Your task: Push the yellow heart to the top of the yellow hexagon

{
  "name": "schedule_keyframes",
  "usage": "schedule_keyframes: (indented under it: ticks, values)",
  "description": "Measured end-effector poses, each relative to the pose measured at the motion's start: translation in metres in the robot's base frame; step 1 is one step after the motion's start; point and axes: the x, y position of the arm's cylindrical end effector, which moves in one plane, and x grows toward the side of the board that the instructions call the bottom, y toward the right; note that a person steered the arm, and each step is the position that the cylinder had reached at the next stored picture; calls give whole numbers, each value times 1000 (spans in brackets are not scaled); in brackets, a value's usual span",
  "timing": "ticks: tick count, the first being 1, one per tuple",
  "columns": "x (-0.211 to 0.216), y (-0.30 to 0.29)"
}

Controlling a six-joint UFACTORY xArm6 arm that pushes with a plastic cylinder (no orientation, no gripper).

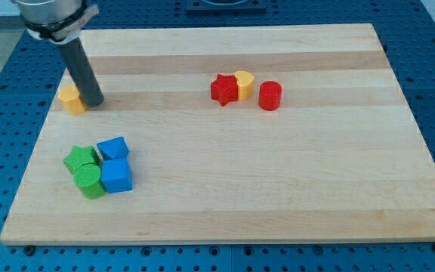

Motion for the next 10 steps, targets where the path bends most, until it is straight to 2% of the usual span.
schedule_keyframes:
  ticks: [1, 2, 3, 4, 5, 6, 7, 9, 10]
  values:
    - [0, 10]
    - [-10, 109]
    - [-47, 198]
    - [-89, 255]
    - [-84, 329]
    - [-51, 346]
    - [-34, 329]
    - [-26, 291]
    - [-34, 286]
